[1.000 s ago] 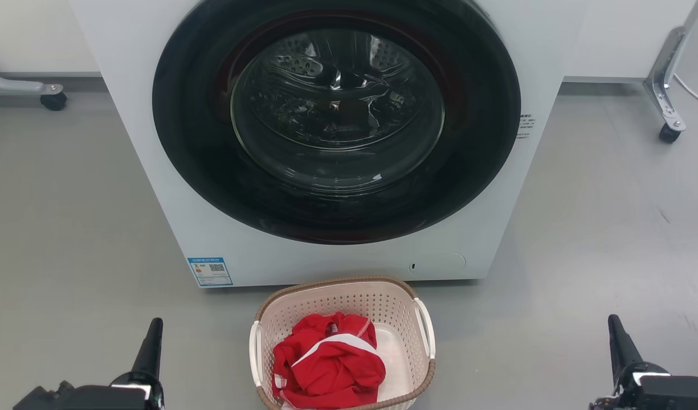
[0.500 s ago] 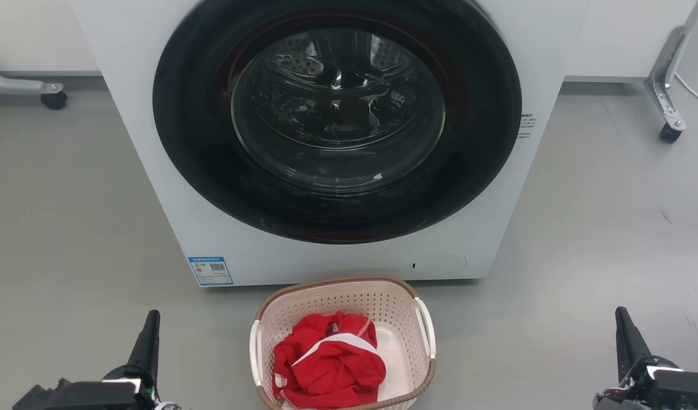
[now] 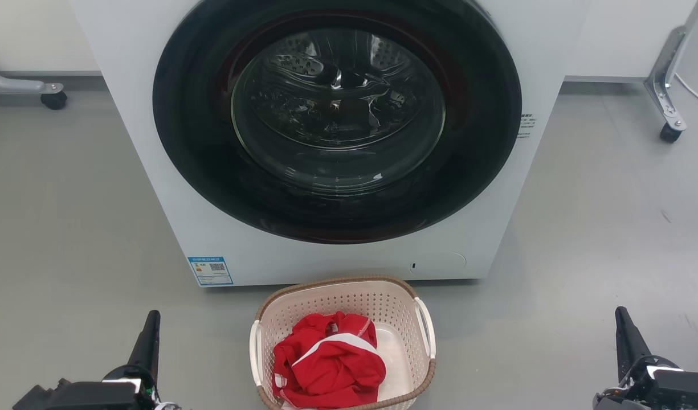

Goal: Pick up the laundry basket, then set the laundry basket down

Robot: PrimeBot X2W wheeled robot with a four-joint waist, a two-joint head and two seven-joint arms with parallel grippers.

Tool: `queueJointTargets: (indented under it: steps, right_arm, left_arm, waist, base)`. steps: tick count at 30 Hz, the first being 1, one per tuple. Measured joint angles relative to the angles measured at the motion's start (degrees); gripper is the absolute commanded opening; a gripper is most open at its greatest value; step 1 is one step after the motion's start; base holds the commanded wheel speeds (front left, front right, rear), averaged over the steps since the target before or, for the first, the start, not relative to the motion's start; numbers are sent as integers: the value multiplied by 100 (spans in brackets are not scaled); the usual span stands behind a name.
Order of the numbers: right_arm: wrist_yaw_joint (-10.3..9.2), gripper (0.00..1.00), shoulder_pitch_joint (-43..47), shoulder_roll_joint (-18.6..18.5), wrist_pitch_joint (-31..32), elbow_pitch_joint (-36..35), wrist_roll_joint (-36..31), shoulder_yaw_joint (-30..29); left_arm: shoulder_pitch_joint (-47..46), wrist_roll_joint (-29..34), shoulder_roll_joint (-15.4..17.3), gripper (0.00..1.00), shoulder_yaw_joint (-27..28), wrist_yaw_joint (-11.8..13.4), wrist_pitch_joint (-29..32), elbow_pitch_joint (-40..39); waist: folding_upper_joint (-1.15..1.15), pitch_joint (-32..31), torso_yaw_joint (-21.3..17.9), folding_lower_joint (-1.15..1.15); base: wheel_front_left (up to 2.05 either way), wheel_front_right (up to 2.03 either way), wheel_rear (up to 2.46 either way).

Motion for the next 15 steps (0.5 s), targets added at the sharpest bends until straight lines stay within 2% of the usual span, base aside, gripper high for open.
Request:
queueJointTargets:
  steps: [15]
  right_arm:
    - [0,0,0,1,0,0,5,0]
  left_arm:
    - [0,-1,-1,0,0,0,0,3]
  waist:
    - [0,0,0,0]
  base:
    - [0,0,0]
